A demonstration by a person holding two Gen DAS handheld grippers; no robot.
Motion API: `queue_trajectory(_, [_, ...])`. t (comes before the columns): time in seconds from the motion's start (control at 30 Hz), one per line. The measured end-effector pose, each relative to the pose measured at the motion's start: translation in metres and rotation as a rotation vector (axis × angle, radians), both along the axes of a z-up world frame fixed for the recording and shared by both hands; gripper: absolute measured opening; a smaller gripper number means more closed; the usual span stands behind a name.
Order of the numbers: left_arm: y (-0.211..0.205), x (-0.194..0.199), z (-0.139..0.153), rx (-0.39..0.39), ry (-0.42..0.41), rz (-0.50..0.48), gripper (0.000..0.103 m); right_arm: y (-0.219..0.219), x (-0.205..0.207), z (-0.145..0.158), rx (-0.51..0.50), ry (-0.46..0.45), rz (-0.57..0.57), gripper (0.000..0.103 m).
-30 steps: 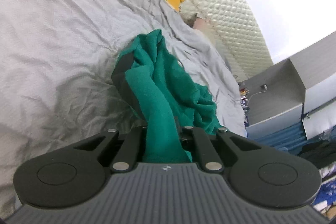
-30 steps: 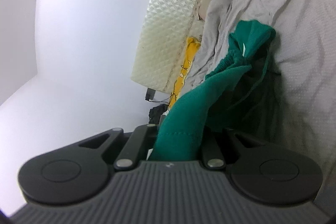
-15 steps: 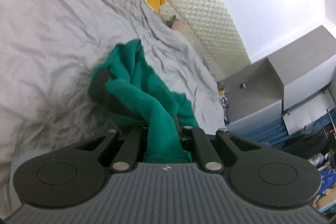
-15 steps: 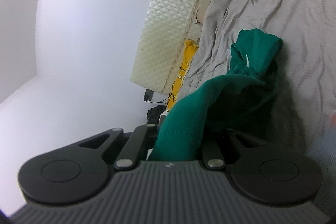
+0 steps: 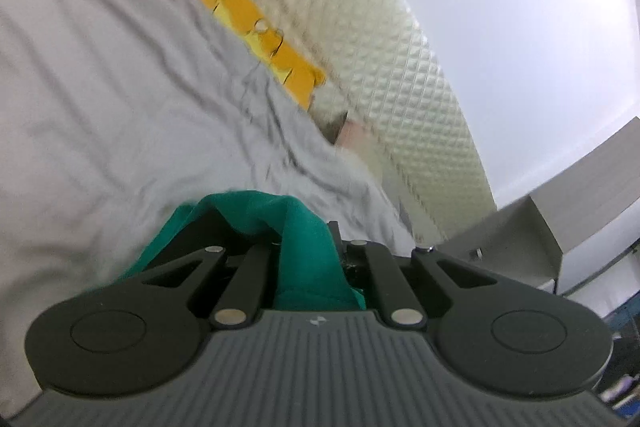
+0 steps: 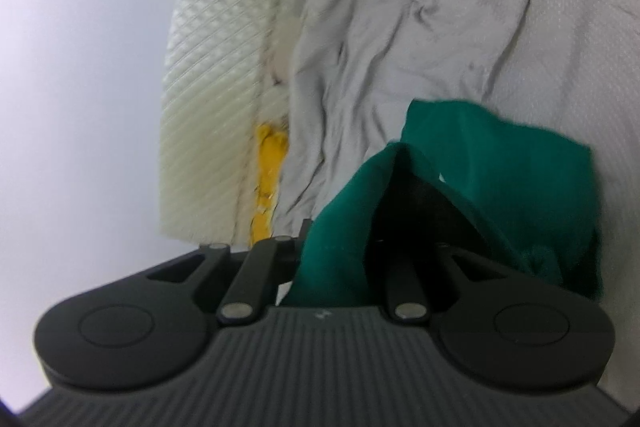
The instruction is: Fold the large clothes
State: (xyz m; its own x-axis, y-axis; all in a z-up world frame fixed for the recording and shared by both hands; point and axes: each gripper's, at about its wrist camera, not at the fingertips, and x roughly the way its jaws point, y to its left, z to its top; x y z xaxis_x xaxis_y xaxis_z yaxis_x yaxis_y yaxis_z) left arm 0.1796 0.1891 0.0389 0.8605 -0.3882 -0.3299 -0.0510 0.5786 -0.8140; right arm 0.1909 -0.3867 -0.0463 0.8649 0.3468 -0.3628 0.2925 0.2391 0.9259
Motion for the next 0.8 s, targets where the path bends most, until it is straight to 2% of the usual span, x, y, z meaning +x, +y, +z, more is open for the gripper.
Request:
queue_trajectory(0.17, [-0.016, 0.053, -0.037, 0.0, -0.05, 0.073, 0.008, -0.014, 0.04, -0.031, 0.001, -0.012, 0.005, 0.019])
queue_trajectory(0.37, [-0.016, 0.101, -0.082, 0.051, -0.101, 0.127, 0.008, -0.01, 0.084, -0.051, -0.102, -0.077, 0.06, 0.019])
queue_trajectory(0.43, [-0.013, 0.115, -0.096, 0.055, -0.09, 0.137, 0.008, -0.008, 0.1, -0.058, -0.111, -0.07, 0.07, 0.02])
queue_trajectory(0.57, [-0.01, 0.148, -0.129, 0.1, -0.036, 0.137, 0.009, -0.001, 0.134, -0.079, -0.23, -0.011, 0.098, 0.02])
queue_trajectory(0.7, [-0.011, 0.175, -0.164, 0.116, 0.009, 0.13, 0.009, -0.004, 0.153, -0.11, -0.231, 0.042, 0.093, 0.02])
queue_trajectory(0.8, [-0.014, 0.186, -0.174, 0.145, 0.008, 0.129, 0.011, -0.007, 0.157, -0.116, -0.213, 0.041, 0.09, 0.02])
